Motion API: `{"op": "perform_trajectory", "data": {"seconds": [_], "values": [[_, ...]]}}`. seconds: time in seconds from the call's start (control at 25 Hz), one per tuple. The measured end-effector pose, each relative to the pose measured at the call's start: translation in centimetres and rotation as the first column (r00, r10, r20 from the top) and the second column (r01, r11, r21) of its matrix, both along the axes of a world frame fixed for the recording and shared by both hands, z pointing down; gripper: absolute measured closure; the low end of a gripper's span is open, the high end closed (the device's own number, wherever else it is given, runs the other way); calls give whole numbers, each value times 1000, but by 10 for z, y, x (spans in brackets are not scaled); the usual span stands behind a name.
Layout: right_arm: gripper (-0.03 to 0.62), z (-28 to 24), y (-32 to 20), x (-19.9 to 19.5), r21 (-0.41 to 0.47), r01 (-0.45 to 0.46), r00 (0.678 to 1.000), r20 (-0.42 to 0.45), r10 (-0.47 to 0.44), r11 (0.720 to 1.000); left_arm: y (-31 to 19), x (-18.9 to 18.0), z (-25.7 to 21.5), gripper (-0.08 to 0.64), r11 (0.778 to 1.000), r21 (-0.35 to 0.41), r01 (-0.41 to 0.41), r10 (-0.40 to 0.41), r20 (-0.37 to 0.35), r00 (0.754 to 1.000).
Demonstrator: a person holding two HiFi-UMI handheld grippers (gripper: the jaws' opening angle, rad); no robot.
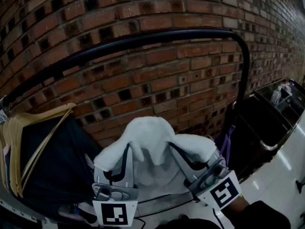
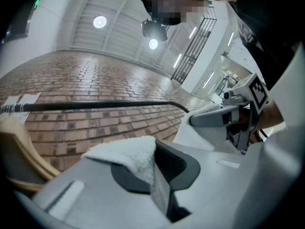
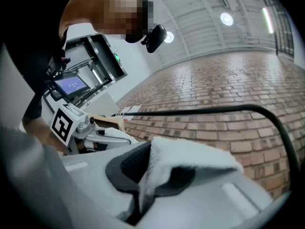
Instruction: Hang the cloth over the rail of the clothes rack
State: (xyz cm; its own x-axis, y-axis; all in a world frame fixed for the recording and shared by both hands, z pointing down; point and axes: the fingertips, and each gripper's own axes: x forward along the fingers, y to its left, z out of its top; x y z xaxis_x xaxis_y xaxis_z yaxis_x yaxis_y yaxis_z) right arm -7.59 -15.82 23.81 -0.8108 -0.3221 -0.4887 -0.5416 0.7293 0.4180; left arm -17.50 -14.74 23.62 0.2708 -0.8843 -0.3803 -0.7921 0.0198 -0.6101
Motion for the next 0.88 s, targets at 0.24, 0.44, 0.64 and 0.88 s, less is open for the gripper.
{"op": "perform_trajectory", "data": {"seconds": [0.24, 0.44, 0.64, 0.88], "values": [[575, -89, 24, 27, 243, 2, 999, 40, -12, 970, 14, 4, -96, 538, 990, 66, -122, 123, -11, 992], [575, -185, 45, 40, 454, -1, 998, 58, -28, 891, 56, 26, -210, 538, 951, 235, -201, 185, 87, 979], [575, -267, 14, 48, 507, -63, 997, 70, 32, 860, 74, 31, -315, 538, 900, 406, -157, 113, 130, 985], [575, -329, -43, 10, 469, -115, 985, -60, 161, 876, -2, 9, -352, 538, 922, 369, 118, -234, 288, 928]]}}
